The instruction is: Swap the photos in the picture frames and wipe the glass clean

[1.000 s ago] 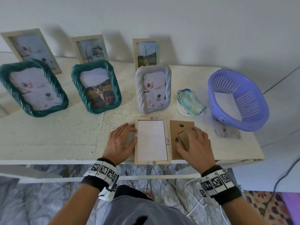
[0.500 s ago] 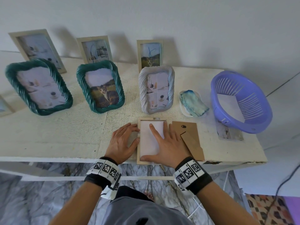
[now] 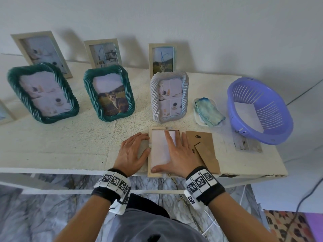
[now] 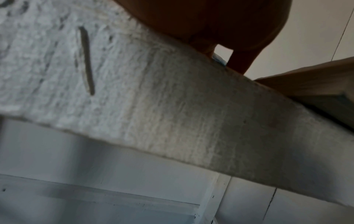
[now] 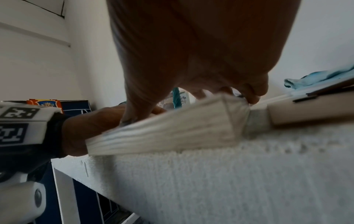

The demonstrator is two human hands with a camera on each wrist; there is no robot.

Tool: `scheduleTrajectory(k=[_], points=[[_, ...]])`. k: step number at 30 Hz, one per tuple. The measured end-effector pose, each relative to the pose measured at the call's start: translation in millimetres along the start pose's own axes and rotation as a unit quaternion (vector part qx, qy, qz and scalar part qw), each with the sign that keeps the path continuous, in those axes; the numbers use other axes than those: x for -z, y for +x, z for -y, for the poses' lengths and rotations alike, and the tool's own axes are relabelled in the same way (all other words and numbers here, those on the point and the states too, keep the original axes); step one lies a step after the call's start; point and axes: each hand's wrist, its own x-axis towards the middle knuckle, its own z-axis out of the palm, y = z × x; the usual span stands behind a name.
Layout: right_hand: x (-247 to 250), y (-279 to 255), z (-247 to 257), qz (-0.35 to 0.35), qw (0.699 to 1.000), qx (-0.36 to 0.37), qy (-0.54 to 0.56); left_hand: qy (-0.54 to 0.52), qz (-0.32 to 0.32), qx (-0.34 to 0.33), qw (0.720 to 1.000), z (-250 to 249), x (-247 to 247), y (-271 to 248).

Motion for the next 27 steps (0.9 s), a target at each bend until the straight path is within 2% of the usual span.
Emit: scheduleTrajectory(k=[6,10,16,20,24,27], points=[[-2.3,-0.1,-1.1,-0.018,1.0,-0.004,0.007,0.003,0.006,0.001,1.0,0.9,-1.4,-1.2],[1.4,1.2,-8.6,-0.09,0.996,0.011,-0.013,0.007,0.004,0.005,1.0,-1.9,-1.4,-0.3],[4.5,-1.1,-16.9,-0.16,0.985,0.04,-0.04,0.008,0.008,0.001,1.0,-1.9,-0.7,-0.8],[8.0,-10.1,-28.0,-0.218,0.974,0.055,0.014,0.002,0.014,0.003,1.0,-0.5,-1.0,-1.9],[17.3,-25.1,-35.5,-0.199,0.967,0.083,0.136,0.005,0.016,0.002,1.0,0.7,-1.0,-0.1],[22.1,-32.0,-40.6,-0.203,0.957,0.089,0.185,0.002,0.018,0.003,1.0,0.7,-1.4,-0.5]])
